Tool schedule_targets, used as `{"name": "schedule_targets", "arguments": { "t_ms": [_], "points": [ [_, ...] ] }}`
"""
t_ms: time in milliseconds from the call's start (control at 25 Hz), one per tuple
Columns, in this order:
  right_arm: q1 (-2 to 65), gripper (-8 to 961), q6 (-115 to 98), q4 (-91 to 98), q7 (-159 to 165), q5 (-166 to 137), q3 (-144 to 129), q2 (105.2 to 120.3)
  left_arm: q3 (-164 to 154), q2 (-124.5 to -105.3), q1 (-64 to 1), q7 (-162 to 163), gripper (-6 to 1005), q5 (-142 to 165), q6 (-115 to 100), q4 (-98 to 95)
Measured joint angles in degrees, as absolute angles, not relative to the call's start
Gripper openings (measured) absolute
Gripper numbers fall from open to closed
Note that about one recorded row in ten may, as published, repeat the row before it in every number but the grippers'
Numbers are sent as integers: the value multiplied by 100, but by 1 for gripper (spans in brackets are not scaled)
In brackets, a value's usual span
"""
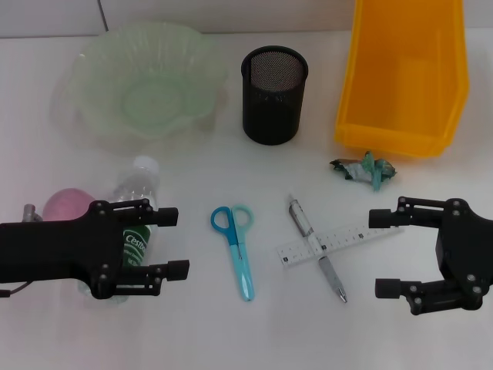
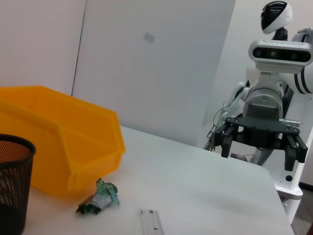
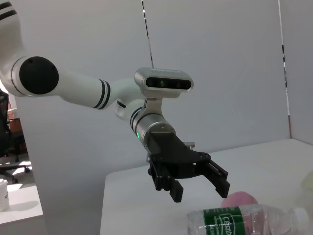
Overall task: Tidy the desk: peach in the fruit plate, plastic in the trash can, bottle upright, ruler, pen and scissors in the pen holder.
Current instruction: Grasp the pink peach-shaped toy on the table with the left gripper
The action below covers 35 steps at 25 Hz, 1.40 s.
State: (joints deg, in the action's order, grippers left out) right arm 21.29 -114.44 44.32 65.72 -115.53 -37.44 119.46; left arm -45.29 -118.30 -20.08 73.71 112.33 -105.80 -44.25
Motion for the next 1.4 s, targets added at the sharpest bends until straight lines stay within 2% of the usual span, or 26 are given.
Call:
{"name": "schedule_targets", "arguments": {
  "t_ms": [480,840,1120,1160,1400],
  "points": [
    [2203,824,-11433,4304,6570,-11546,-3744,11954,-4452,-11828,-1985,7196,785,11193,-10588,-4482],
    [2175,821,-11391,4226,6548,-11539,-3708,11953,-2728,-11603,-1682,7127,784,11239,-9501,-4293],
    [2193,818,-11361,4142,6532,-11539,-3720,11946,-2782,-11729,-1697,7111,782,11445,-8712,-4201],
    [2192,818,-11362,4143,6533,-11539,-3705,11943,-2797,-11792,-1724,6992,781,11630,-8491,-4211],
    [2184,816,-11362,4141,6536,-11539,-3699,11936,-2818,-11832,-1723,6883,779,11856,-8183,-4153]
  ]
}}
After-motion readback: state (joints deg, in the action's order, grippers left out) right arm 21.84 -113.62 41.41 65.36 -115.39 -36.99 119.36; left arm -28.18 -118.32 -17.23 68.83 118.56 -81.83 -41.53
